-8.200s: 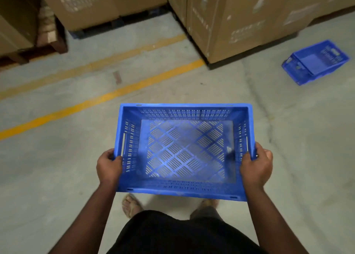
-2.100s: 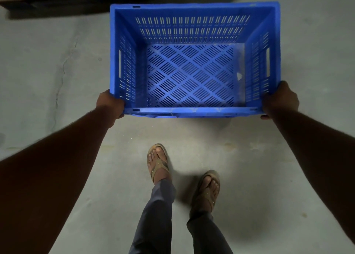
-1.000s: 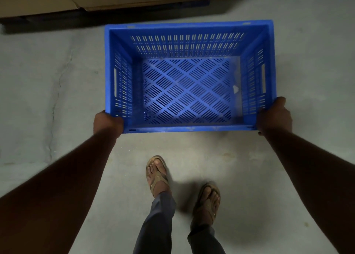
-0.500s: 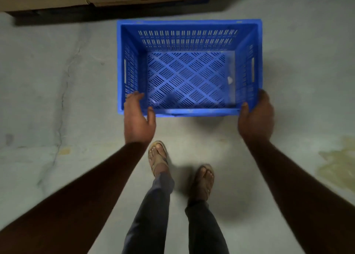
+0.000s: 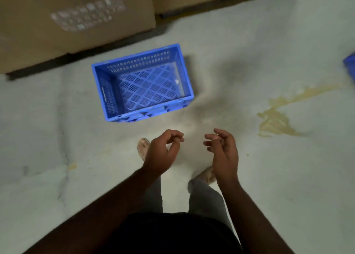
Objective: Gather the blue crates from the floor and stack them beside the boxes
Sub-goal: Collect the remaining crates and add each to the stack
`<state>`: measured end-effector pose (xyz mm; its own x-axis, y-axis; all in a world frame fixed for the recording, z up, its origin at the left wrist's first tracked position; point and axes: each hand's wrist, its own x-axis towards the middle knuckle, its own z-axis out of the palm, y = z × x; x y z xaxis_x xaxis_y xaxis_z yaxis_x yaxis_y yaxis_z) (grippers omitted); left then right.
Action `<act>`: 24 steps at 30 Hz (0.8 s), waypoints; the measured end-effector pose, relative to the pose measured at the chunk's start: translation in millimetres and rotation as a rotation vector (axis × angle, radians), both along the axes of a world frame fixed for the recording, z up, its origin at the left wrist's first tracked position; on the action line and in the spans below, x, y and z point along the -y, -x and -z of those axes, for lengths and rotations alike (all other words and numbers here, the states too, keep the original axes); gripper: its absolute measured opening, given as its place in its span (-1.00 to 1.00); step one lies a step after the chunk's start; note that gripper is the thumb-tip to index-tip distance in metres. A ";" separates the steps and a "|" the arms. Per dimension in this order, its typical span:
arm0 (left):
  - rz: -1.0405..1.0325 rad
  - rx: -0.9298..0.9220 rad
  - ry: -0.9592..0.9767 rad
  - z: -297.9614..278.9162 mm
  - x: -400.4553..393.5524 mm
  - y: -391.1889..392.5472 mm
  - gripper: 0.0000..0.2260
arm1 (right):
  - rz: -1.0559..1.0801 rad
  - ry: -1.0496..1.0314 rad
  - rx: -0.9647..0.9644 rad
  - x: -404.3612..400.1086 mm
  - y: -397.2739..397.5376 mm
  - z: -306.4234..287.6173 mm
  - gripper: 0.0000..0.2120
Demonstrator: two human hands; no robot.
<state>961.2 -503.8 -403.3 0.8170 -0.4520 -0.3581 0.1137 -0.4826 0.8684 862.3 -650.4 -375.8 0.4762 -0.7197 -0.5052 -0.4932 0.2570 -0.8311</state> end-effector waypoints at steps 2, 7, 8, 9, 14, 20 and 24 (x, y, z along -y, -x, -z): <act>0.101 -0.035 0.032 -22.9 35.3 16.3 -0.85 | 0.105 -0.037 -0.004 26.8 35.3 -17.8 -0.85; 0.189 -0.054 0.139 -62.8 147.5 75.9 -0.87 | 0.310 -0.082 -0.026 112.8 146.3 -53.1 -0.86; 0.201 -0.076 0.153 -69.0 170.5 95.1 -0.88 | 0.348 -0.107 -0.033 130.9 168.8 -60.2 -0.86; 0.216 -0.099 0.162 -75.4 193.7 114.4 -0.87 | 0.374 -0.127 -0.029 150.7 188.6 -67.8 -0.86; 0.402 -0.161 0.173 -109.0 318.9 184.2 -0.81 | 0.465 -0.114 0.075 259.2 248.2 -110.2 -0.81; 0.522 -0.241 0.191 -123.0 458.2 228.3 -0.87 | 0.553 -0.088 0.182 383.4 290.9 -132.6 -0.82; 0.544 -0.264 0.169 -106.8 552.3 233.4 -0.87 | 0.583 -0.061 0.145 475.7 312.2 -113.6 -0.82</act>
